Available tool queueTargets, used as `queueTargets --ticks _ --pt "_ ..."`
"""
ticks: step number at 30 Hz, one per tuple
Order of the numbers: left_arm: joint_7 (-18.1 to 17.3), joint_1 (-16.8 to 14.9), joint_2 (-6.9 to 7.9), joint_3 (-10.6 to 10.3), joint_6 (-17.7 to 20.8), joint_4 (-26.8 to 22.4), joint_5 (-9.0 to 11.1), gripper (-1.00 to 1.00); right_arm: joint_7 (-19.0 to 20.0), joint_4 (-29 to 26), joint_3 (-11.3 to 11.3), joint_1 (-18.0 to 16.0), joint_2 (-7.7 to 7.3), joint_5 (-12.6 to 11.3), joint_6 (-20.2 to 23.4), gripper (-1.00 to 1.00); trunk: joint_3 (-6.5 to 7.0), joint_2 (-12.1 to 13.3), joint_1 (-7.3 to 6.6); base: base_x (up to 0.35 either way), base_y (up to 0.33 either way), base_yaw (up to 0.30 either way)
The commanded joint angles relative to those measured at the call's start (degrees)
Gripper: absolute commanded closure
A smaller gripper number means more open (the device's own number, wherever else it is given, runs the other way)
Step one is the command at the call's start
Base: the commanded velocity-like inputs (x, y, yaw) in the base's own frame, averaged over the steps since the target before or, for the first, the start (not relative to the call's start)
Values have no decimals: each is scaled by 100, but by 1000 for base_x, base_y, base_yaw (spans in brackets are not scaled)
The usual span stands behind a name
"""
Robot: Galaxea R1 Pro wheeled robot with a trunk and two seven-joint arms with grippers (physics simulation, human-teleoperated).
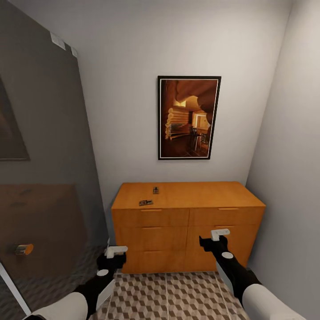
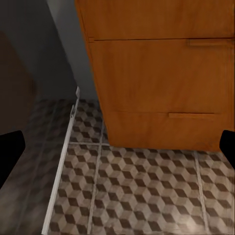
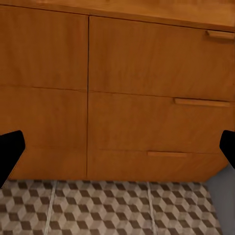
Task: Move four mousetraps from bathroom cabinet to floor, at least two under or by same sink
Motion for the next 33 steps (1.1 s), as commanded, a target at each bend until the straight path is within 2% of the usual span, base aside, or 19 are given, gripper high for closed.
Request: queueTargets --ticks 1,2,7,13,16,29,33 --pt "31 -3 14 -44 122 -156 42 -100 -45 -68 46 -2 8 16 60 -100 -3 -4 2 0 0 0" --pt "35 -1 36 -37 345 -451 30 -100 -42 -184 47 -3 39 14 153 -100 -3 -4 2 0 0 0" --pt "126 -4 58 -31 704 -1136 14 -100 -37 -377 49 0 118 9 289 -100 -3 -4 2 0 0 0" --pt "316 -5 81 -21 1084 -1407 23 -100 -36 -398 55 0 139 -2 317 -100 -3 -4 2 0 0 0" --pt "349 -6 161 -17 1240 -1612 31 -100 -30 -385 57 1 143 -11 319 -100 -3 -4 2 0 0 0" --pt "354 -6 424 -11 1417 -2379 28 -100 -23 -362 65 2 145 3 322 -100 -3 -4 2 0 0 0" --pt "370 -6 483 20 1737 -2675 28 -100 -26 -425 55 4 145 15 332 -100 -3 -4 2 0 0 0"
